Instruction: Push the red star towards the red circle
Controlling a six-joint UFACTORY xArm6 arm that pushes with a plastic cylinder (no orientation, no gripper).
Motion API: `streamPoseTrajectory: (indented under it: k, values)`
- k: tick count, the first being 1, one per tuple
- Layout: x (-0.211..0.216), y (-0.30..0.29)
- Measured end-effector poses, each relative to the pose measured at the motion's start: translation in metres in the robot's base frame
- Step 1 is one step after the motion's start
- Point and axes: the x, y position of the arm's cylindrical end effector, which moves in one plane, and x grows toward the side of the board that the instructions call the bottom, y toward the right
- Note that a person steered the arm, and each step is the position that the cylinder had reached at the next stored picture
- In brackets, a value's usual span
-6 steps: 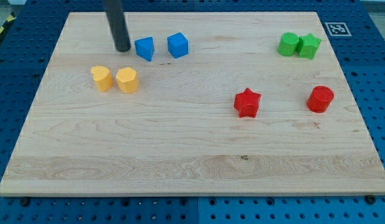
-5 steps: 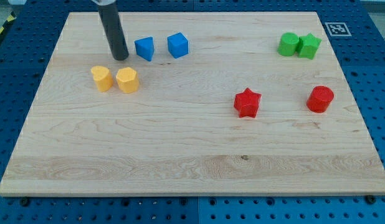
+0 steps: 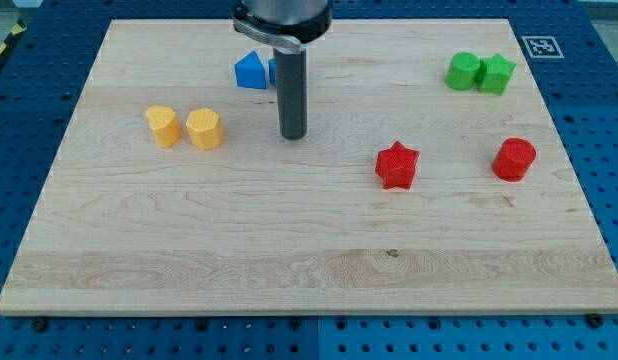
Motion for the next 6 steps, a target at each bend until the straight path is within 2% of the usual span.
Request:
streamPoseTrajectory:
  k: [1, 2, 3, 4, 6]
  values:
    - [0.037, 0.011]
    - [0.044, 0.059]
    - [0.025, 0.136]
    - [0.018, 0.170]
    - [0.088, 0.113]
